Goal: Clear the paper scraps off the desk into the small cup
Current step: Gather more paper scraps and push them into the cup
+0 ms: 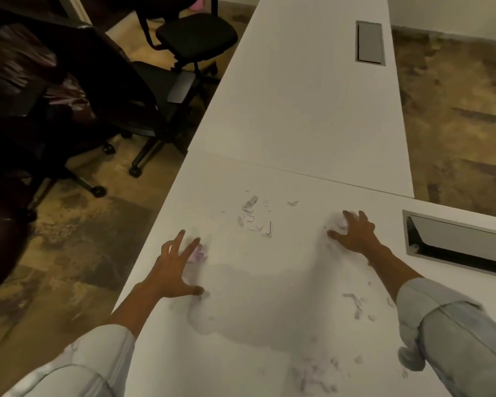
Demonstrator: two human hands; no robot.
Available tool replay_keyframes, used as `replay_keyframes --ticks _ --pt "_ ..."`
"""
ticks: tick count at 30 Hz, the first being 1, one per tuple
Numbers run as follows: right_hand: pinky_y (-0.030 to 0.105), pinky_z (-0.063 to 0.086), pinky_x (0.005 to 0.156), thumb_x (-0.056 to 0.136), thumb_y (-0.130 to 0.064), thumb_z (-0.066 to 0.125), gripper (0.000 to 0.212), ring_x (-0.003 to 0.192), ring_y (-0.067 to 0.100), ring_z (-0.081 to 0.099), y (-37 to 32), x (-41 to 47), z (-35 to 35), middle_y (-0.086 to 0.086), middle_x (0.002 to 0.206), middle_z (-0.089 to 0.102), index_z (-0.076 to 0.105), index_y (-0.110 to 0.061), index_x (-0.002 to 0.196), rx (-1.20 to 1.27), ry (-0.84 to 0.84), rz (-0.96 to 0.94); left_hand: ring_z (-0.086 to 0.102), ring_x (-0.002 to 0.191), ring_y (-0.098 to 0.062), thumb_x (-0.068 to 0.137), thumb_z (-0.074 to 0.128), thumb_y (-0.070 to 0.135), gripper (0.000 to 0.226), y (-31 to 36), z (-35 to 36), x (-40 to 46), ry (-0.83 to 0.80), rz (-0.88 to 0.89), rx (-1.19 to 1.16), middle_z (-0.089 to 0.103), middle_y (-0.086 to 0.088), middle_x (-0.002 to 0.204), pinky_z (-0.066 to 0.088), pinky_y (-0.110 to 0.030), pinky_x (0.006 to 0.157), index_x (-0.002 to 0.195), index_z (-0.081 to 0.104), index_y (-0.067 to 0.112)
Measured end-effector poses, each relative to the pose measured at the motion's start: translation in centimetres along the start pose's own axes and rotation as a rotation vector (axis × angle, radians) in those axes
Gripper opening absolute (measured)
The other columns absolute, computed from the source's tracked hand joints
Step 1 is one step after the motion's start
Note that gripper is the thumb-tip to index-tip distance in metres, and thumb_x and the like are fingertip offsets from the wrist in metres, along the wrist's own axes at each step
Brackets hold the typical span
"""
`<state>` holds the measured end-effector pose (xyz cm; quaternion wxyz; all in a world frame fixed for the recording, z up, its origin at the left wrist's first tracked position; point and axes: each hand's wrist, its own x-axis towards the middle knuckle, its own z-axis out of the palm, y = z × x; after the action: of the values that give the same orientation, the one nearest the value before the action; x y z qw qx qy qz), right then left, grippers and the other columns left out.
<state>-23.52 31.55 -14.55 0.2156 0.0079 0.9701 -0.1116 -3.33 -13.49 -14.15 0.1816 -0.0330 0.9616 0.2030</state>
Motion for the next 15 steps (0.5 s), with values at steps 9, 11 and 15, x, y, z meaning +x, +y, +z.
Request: replay_keyframes --ticks 9,11,15 --pt "0.03 0.044 0.081 0.079 -0.005 0.063 0.031 0.101 0.037 0.058 -1.5 -1.6 2.3 0.019 0.113 0.06 0.069 -0.01 0.11 0.077 0.207 -0.112 0.056 0.108 -0.025 0.09 0.062 0.021 0.032 1.9 1.8 2.3 0.132 -0.033 -0.077 0.056 -0.007 0.122 0.052 -0.034 0.087 0.122 0.061 0.02" --pt "0.027 0.04 0.076 0.079 -0.002 0.063 0.029 0.097 0.037 0.061 -1.2 -2.2 2.3 0.019 0.106 0.064 0.071 -0.008 0.107 0.106 0.225 -0.117 0.062 0.097 -0.028 0.086 0.067 0.015 0.025 2.2 2.0 1.8 0.175 -0.046 -0.172 0.062 -0.009 0.11 0.052 -0.032 0.082 0.111 0.067 0.013" --pt "0.026 0.044 0.086 0.079 -0.005 0.069 0.03 0.102 0.032 0.065 -0.3 -3.9 1.6 0.017 0.106 0.07 0.072 -0.008 0.108 0.256 0.242 -0.034 0.063 0.079 -0.022 0.081 0.072 0.008 0.012 3.5 1.6 0.2 0.336 -0.018 -0.269 0.066 -0.009 0.092 0.046 -0.022 0.071 0.092 0.072 0.007"
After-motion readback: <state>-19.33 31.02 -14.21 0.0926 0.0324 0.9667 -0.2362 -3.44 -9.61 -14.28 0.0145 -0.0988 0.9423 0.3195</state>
